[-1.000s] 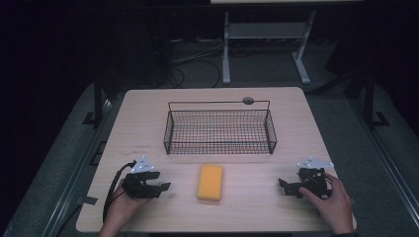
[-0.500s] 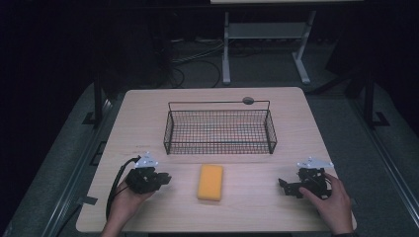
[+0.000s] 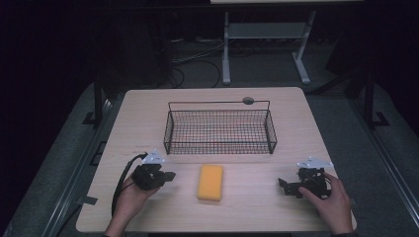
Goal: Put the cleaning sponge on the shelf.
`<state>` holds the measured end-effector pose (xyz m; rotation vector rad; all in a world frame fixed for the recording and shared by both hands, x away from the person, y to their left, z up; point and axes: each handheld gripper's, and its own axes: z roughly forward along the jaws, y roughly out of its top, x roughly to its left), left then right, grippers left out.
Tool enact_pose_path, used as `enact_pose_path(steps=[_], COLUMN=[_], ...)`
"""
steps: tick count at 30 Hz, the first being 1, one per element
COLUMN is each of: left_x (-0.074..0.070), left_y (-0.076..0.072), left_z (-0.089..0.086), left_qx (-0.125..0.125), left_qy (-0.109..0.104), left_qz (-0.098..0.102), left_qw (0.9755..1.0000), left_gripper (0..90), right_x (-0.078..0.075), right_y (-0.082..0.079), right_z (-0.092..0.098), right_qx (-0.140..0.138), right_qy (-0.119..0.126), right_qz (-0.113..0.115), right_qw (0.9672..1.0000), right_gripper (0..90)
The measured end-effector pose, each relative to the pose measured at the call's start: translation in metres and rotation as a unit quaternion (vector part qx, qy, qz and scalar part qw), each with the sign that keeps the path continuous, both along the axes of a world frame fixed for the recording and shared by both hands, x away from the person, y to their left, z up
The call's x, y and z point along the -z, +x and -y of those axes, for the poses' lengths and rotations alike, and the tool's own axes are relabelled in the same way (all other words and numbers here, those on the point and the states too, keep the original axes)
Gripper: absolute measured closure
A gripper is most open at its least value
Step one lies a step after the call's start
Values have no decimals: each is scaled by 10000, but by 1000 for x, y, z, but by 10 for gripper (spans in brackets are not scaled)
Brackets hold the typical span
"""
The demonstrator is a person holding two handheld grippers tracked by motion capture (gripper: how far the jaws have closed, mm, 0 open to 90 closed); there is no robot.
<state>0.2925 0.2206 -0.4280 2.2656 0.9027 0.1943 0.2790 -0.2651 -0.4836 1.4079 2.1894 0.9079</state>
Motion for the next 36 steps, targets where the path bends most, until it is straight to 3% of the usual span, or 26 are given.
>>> enact_pose_path(steps=[15,36], left_x=[-3,4], left_y=[15,34], left_z=[22,59], left_qx=[174,517], left_qy=[-7,29], left_qz=[3,-87], left_qw=[9998,9986], left_gripper=[898,898], right_x=[0,0], right_y=[0,0], right_z=[0,0], right_qx=[4,6], right_qy=[1,3], right_qz=[3,3], right_qw=[10000,10000], right_gripper=[0,0])
